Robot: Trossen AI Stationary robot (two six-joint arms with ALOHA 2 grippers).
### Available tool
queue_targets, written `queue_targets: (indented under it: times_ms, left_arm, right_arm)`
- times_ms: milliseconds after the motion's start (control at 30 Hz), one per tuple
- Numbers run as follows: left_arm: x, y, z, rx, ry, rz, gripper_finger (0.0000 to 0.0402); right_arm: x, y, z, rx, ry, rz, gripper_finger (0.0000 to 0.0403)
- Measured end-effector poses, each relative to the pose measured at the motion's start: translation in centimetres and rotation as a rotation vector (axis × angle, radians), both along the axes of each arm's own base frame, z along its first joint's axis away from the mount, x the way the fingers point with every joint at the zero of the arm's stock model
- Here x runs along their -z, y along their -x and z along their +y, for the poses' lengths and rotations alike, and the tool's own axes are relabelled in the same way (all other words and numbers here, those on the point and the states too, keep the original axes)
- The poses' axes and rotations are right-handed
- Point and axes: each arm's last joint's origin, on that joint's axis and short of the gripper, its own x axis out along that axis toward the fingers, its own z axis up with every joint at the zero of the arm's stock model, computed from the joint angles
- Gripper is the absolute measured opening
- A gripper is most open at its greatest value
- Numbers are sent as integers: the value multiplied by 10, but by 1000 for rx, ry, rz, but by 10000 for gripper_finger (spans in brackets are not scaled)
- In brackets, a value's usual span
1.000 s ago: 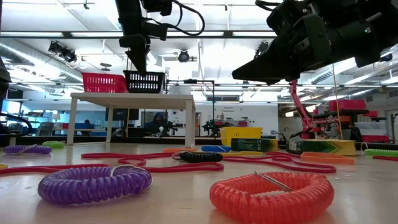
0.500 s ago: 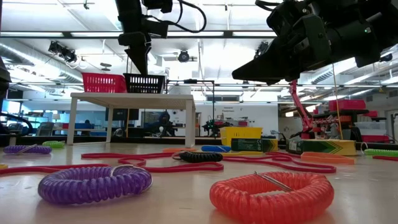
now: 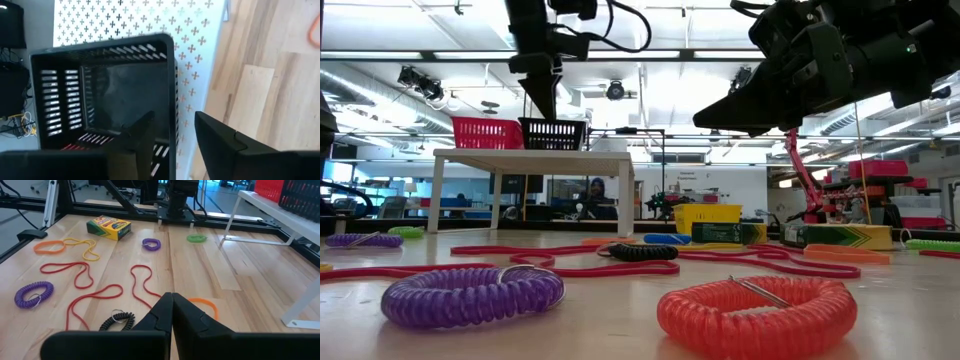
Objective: Pick & Place Office Desk Supplies
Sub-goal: Adjust the bins on the shelf
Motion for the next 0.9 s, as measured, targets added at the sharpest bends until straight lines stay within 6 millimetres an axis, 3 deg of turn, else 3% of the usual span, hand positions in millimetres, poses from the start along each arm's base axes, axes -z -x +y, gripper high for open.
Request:
queue_targets:
  times_ms: [367,733,900]
  left_arm:
    - [-3,8,-1,-22,-34,47,212]
    - [-29,33,-7,-44,-67,-62,204]
    - [-45,44,-7,-145,-67,-234,194]
  right_arm:
    - [0,0,0,1,0,0,11]
    - [0,0,0,1,0,0,11]
    - [0,0,0,2,1,0,11]
